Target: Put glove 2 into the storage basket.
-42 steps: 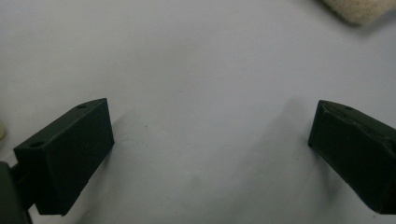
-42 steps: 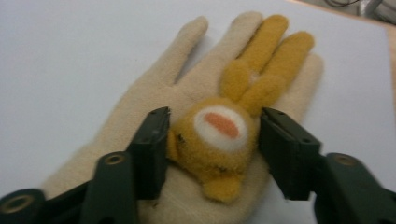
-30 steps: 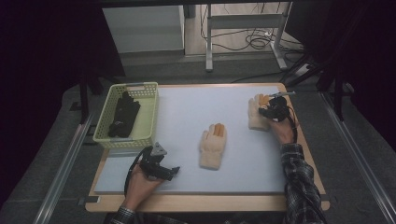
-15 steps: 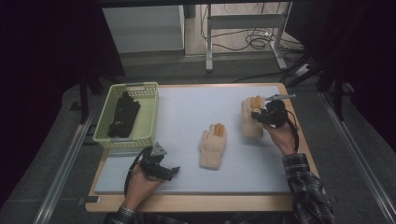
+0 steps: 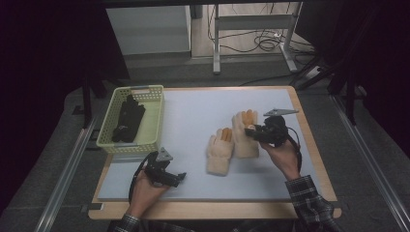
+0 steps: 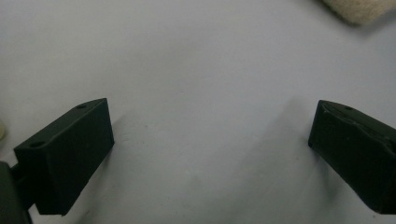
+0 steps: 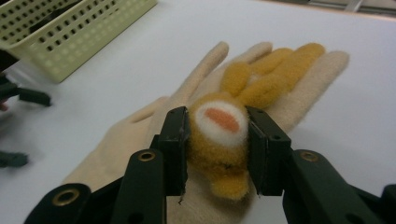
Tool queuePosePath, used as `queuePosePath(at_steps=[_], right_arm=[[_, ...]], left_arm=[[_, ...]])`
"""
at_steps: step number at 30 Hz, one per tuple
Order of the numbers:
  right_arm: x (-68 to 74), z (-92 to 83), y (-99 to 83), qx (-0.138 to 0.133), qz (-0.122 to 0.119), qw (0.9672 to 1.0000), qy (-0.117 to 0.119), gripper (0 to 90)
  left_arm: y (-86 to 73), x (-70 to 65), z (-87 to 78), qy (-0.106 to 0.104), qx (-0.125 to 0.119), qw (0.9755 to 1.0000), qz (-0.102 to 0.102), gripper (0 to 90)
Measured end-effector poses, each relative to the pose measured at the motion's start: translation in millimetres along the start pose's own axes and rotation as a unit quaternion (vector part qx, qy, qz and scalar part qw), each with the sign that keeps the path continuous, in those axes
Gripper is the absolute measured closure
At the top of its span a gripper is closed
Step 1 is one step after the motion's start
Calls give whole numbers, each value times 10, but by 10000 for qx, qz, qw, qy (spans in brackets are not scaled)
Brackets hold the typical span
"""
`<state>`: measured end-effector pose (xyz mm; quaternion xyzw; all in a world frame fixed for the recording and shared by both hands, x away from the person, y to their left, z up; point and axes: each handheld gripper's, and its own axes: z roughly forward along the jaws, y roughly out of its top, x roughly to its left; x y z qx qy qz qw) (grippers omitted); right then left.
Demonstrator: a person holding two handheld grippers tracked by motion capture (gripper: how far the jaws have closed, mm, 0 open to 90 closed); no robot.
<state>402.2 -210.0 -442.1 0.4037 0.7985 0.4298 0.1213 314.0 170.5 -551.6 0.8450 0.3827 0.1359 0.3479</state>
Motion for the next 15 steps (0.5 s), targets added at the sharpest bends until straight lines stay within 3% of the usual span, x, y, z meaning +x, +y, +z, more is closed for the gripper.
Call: queuePosePath(at_steps=[9,13,15], right_arm=[[441,140,-25,62,-97,9994,317,611],[621,279,-58,121,-104,9994,310,611],[690,382,-110,169,-157,9995,193,610]], left_arm=[[-1,-3,2,4,-20,10000,-22,0],[-1,-3,2,6,-19,10000,-19,1],[-1,-4,3,7,-28,10000,-30,1]])
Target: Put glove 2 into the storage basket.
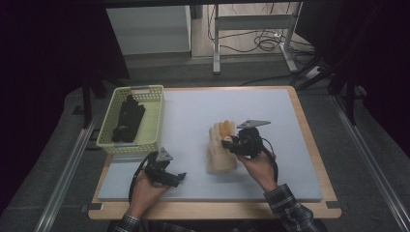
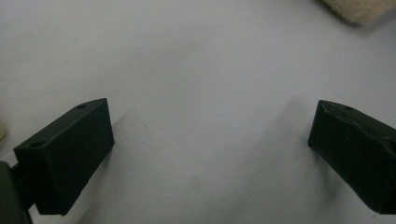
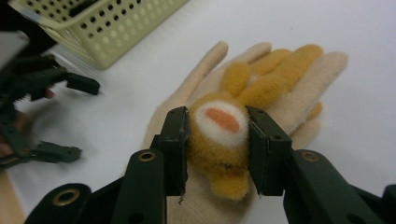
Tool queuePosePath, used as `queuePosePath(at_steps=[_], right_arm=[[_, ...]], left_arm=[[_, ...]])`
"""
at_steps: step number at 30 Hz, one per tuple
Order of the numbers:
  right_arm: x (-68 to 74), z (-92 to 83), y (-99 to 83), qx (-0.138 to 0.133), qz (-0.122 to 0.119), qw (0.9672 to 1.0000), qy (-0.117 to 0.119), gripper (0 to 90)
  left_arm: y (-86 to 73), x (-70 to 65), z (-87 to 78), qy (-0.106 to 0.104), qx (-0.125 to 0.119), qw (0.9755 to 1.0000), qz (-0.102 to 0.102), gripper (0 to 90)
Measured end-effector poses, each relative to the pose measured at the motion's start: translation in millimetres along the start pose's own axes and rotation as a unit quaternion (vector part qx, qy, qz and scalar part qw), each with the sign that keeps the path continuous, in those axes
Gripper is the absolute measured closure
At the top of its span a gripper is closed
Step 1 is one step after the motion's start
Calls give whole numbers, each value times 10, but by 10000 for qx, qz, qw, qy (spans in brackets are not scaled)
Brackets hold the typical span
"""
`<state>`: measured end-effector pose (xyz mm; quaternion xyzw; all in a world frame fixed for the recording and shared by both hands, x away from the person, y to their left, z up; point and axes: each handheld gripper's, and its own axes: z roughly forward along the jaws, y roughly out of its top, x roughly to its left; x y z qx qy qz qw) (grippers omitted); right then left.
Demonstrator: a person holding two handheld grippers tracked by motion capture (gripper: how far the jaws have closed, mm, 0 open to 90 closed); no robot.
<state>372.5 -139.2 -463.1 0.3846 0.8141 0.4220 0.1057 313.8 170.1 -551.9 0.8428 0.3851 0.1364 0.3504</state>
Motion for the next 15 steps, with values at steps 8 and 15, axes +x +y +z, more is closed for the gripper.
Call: queuePosePath(at_steps=[8,15], right_arm=[[-41,267,-228,314,-316,9987,-262,460],[-27,-22,-174,149,-485,9987,-68,462]], left_arm=[[0,2,-2,-5,14,10000,17,1],[0,1,0,0,3,10000,3,1]])
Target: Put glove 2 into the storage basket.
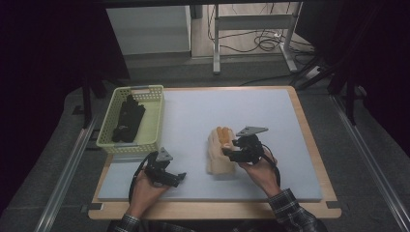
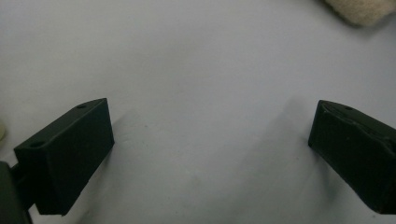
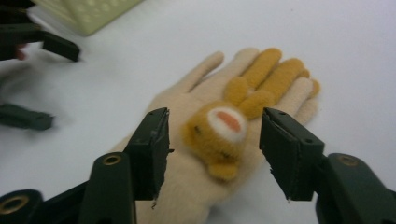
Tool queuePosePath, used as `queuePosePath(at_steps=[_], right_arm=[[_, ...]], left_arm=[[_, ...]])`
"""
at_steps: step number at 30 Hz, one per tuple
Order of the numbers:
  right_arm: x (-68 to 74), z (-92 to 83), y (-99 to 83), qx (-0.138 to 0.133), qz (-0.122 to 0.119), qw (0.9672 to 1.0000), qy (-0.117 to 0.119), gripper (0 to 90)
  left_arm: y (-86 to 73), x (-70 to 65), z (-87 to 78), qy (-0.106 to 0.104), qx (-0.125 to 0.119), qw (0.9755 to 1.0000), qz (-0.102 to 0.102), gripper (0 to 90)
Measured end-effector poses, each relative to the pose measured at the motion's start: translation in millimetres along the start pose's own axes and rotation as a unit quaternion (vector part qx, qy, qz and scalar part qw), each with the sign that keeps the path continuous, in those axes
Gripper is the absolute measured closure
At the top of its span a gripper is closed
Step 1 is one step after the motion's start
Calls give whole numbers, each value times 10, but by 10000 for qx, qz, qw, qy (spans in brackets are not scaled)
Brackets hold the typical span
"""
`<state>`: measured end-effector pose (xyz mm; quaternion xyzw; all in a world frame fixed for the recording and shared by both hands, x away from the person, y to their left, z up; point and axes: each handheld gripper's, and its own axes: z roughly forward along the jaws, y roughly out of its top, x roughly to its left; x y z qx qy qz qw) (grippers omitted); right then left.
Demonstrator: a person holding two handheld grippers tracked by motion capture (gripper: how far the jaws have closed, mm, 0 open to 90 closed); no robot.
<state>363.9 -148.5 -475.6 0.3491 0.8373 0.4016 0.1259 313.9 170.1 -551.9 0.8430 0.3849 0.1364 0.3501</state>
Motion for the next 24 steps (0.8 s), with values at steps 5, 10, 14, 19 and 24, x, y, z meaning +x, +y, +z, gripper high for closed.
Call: queuePosePath(at_steps=[5,10,14,19,24], right_arm=[[77,-109,-48,107,-140,9995,251,616],[156,-99,-101,181,-403,9985,329,654],[207,-66,-133,256,-362,9962,749,640],[360,55,-171,379,-645,9925,964,568],[501,259,-277,576,-1352,9880,482,669]], left_arm=[[-1,-3,0,-8,-4,10000,-16,1],[-1,-2,0,-4,2,10000,-9,1],[0,1,-2,-6,16,10000,7,1],[0,1,-2,-4,15,10000,8,1],[0,2,-3,-5,28,10000,25,1]])
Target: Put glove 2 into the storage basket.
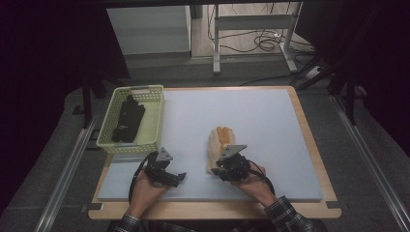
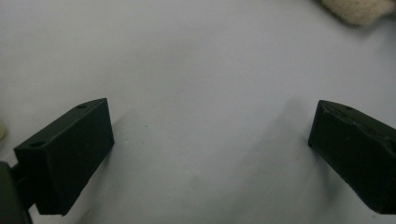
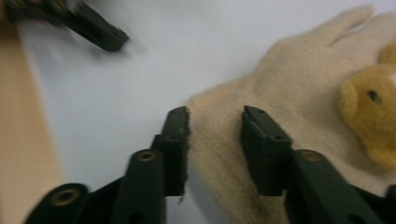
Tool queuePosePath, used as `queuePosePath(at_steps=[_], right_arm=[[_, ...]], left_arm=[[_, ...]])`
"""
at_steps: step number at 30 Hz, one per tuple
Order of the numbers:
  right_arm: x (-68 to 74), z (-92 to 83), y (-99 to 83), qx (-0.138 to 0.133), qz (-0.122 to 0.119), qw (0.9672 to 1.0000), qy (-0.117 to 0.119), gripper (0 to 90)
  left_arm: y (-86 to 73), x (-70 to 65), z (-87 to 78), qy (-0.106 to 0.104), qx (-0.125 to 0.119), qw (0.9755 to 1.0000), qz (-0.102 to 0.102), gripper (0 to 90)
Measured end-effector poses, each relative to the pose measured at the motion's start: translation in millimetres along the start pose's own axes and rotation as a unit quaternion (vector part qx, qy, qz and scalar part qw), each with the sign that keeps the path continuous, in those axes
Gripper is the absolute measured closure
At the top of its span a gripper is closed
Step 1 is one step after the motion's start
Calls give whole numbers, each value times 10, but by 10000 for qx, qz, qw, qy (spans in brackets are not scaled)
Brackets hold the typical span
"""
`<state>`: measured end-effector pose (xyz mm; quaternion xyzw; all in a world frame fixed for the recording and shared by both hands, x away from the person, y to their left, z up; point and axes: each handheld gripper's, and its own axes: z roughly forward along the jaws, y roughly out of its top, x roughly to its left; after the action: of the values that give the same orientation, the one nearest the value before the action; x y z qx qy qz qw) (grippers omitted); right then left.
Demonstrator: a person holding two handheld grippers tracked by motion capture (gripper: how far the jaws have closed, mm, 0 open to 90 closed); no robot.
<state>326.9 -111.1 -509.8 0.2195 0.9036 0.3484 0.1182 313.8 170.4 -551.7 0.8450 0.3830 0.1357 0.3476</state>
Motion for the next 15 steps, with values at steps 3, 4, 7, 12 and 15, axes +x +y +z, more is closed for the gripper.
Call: queuePosePath(at_steps=[3,4,7,12,15], right_arm=[[40,1,19,108,-169,9997,-172,792],[51,0,21,142,-215,9995,-199,825],[57,-11,23,200,-223,9993,-236,860],[-5,-99,70,-21,102,9999,-108,869],[-52,-160,158,-219,337,9992,-16,868]], left_arm=[[0,0,0,1,2,10000,1,1],[0,-1,0,1,1,10000,2,1],[0,-1,1,1,1,10000,1,1],[0,-1,2,0,-8,10000,-17,1],[1,0,2,2,-11,10000,-11,1]])
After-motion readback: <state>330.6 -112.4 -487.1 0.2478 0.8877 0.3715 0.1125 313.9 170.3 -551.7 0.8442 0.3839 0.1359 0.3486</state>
